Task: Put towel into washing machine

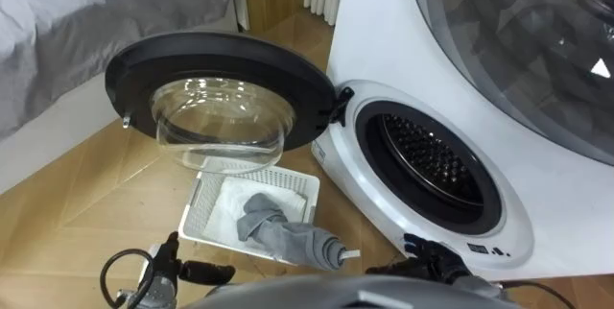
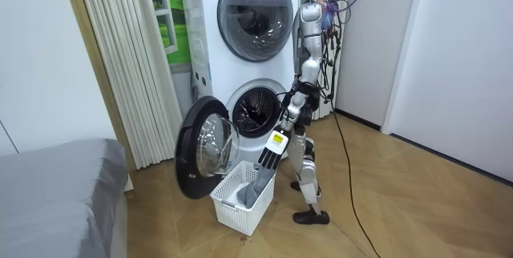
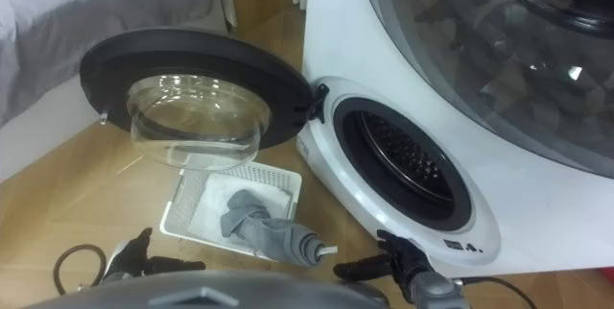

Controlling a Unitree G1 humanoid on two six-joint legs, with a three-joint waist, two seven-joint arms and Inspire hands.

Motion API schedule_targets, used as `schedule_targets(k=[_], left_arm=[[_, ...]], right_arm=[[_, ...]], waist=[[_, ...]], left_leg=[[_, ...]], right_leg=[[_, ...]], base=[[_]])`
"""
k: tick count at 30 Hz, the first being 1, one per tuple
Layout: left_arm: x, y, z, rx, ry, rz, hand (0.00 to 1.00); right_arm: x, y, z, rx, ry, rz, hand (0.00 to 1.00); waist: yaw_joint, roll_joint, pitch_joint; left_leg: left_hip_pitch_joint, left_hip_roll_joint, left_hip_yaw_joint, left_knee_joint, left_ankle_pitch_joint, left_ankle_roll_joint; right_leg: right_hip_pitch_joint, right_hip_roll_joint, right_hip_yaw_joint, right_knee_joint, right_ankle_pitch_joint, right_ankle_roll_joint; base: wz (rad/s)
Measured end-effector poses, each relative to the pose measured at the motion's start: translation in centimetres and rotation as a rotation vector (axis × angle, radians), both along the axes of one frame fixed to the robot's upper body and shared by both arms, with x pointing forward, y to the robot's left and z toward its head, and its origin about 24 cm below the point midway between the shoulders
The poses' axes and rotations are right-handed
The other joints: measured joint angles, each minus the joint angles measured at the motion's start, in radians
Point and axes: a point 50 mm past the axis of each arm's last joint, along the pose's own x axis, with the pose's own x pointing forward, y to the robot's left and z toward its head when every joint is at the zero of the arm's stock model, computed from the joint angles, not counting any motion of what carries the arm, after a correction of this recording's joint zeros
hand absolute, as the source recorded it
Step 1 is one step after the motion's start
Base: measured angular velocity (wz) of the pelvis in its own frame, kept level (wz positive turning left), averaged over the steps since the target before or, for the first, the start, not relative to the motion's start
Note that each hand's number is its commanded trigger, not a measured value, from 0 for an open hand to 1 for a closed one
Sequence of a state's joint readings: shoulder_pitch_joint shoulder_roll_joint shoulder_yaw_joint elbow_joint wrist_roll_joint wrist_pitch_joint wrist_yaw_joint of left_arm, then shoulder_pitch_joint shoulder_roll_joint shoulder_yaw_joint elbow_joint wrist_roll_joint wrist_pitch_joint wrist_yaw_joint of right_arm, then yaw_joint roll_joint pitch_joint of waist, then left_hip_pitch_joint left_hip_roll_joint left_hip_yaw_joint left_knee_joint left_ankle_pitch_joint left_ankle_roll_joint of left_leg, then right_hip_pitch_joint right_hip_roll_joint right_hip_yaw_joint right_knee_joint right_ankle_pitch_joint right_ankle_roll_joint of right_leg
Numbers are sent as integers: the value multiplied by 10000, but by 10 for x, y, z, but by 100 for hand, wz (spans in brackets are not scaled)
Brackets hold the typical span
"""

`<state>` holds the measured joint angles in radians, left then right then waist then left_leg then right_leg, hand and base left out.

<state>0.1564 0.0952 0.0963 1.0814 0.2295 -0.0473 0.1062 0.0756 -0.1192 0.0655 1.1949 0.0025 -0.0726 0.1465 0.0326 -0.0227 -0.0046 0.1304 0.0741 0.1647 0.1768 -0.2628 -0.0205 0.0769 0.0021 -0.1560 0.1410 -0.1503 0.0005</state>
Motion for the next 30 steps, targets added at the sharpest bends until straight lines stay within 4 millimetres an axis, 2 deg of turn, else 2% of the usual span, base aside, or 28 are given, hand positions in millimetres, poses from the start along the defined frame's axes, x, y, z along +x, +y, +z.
schedule_targets(k=[8, 14, 21, 26, 30], left_arm=[[-1, 1, 0, -22, -74, 153, 0], [0, 1, 1, 6, -126, 35, 0], [5, 0, 2, 68, -401, -322, 0], [19, -3, 3, 239, -540, -937, 0], [45, -9, 6, 544, -819, -2020, 0]], right_arm=[[-4, 0, -1, 203, 91, -407, 0], [-5, 0, -1, 299, 41, -691, 0], [-4, -1, 0, 285, -196, -717, 0], [7, -4, 2, 201, -446, -626, 0], [31, -2, 6, 81, -783, -36, 0]], waist=[[0, -76, -2], [-17, -13, 21], [-34, 86, 5], [-69, 264, 10], [-257, 500, 121]], left_leg=[[16, -4, 3, -15, 0, 0], [17, -3, -21, -27, 0, 0], [-184, -5, -16, 58, 0, 0], [-876, -18, -6, 298, 25, 40], [-1740, -136, 6, 491, 198, 129]], right_leg=[[37, 5, 9, -52, -1, 1], [33, 8, 26, -53, -1, 1], [-151, -16, 5, 20, 1, -1], [-921, -68, 49, 396, 2, -2], [-2032, -227, 126, 974, 8, -13]], base=[[0], [0], [0], [-2], [-3]])
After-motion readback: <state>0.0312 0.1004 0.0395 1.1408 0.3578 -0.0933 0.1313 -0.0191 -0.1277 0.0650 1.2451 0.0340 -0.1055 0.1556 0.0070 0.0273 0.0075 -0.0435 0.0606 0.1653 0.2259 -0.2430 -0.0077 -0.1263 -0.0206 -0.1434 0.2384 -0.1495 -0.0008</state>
